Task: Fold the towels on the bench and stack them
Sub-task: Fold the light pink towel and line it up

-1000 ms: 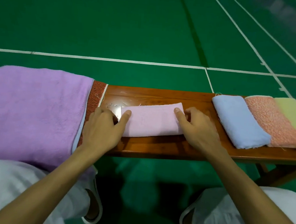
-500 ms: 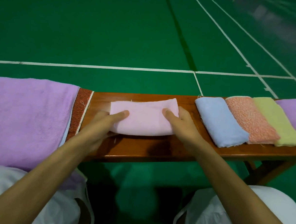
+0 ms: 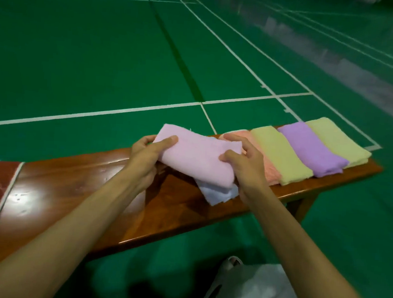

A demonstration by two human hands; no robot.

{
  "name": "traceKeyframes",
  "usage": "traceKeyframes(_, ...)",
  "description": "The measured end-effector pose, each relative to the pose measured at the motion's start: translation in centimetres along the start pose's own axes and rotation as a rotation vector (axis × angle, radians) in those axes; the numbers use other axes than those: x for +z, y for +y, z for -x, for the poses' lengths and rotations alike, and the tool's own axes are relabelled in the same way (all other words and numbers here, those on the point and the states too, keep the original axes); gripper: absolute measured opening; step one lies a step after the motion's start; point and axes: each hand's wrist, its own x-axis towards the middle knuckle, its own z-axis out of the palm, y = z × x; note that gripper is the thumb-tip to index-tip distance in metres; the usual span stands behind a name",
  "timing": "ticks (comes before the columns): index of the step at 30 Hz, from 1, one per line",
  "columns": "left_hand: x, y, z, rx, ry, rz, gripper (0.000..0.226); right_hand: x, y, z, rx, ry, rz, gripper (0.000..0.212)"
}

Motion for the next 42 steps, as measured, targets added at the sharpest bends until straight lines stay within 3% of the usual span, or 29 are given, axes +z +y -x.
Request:
traceKeyframes(3, 6.6, -0.8, -2.6, 0.004, -0.065, -0.022, 0.043, -5.1, -0.4, -2.0, 0.027, 0.097, -0.079, 0.026)
traceKeyframes(8, 17.6, -1.2, -6.9, -0.027, -0.241, -0.143, 0.025, -12.6, -1.2, -6.4, 0.048, 0.251, -0.053, 0.028)
traceKeyframes(16, 35.4, -5.3, -11.7, -0.05, -0.426, -0.266, 0.035, -25.1, -1.4, -13.9, -0.093, 0.605, 0.036, 0.007)
traceKeyframes(20, 43.0, -6.7, -13.3, 0.053, -0.515, -0.305, 0.041, -30.0, -0.8, -16.4, -0.094, 0.803, 0.09, 0.002)
traceKeyframes(22, 45.0, -8.2, -13.9, 0.16, -0.52, -0.44, 0.036, -31.5, 0.2, -16.7, -0.091, 0.858, 0.221, 0.009)
traceKeyframes(25, 45.4, -11.3, -14.7, 0.283, -0.491, -0.727, 0.039, -32.2, 2.8, -16.4, 0.054, 0.847, 0.645, 0.026)
traceKeyframes(27, 44.9, -12.3, -14.8, 0.39, -0.455, -0.791, 0.043, -32.1, 4.1, -16.0, 0.031, 0.823, 0.805, 0.045)
traceKeyframes(29, 44.5, -12.3, -14.3, 0.622, -0.422, -0.871, 0.047, -32.2, 4.3, -15.9, -0.138, 0.792, 0.868, 0.058)
traceKeyframes(31, 44.1, -11.8, -13.2, 0.949, -0.415, -0.974, 0.043, -32.4, 3.5, -16.3, -0.296, 0.714, 0.99, 0.058)
traceKeyframes(34, 43.3, -11.4, -11.5, 1.291, -0.584, -1.13, 0.044, -32.4, 2.3, -17.6, -0.31, 0.452, 1.234, 0.053)
traceKeyframes(37, 43.1, -12.7, -12.2, 1.134, -0.85, -1.391, 0.053, -32.6, 3.4, -19.0, -0.128, 0.232, 1.347, 0.06)
traceKeyframes(39, 42.9, -13.8, -12.9, 1.008, -0.872, -1.485, 0.053, -32.9, 4.5, -19.4, -0.07, 0.221, 1.311, 0.068)
traceKeyframes(42, 42.9, -13.7, -12.6, 0.991, -0.864, -1.544, 0.055, -33.3, 4.9, -19.7, -0.04, 0.2, 1.319, 0.071)
